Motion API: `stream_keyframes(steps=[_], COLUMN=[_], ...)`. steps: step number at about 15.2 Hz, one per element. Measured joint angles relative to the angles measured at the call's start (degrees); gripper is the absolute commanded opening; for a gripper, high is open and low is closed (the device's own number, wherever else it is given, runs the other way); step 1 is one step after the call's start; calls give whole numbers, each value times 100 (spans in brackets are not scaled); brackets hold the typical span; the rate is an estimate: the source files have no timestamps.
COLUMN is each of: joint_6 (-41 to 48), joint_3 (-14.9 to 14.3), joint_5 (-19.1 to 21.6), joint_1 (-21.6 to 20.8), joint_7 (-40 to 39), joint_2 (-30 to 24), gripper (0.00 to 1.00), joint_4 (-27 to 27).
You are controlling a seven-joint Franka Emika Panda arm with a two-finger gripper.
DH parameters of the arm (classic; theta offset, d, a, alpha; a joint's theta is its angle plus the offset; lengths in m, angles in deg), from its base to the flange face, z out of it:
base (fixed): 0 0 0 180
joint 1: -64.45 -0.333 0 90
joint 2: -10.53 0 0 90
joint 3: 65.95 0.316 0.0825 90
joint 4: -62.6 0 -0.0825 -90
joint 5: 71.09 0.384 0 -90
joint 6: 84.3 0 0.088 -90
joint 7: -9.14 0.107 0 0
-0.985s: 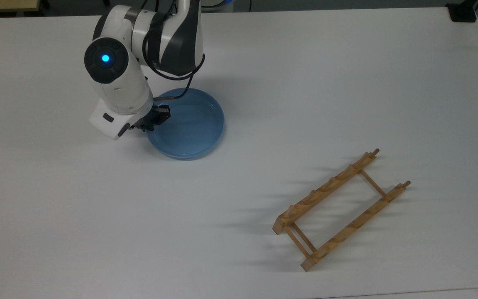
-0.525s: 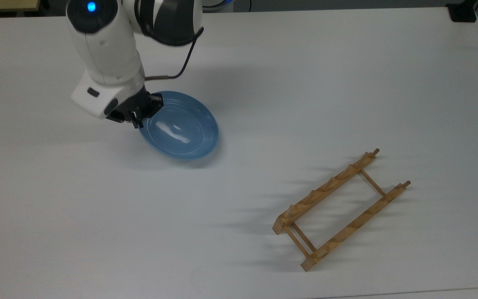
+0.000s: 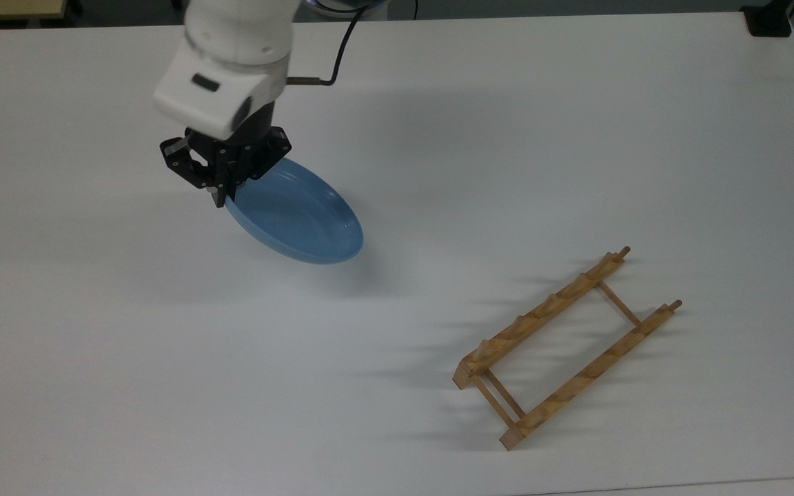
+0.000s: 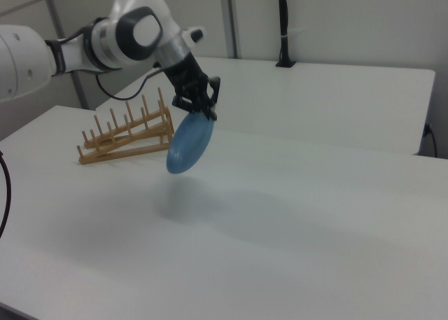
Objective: Place plate in plate rack
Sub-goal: 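Lift the plate upright and carry it over the wooden rack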
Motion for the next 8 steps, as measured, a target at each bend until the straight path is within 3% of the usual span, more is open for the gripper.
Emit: stream_keyframes(steps=[4,8], joint_6=[-534,-1011], joint_3=[-212,-987], joint_5=[-874,-1099], joint_1=[-368,-1217], joint_7=[-778,-1024], joint_2=[-26,-26], gripper=[0,0], joint_4=[155,229])
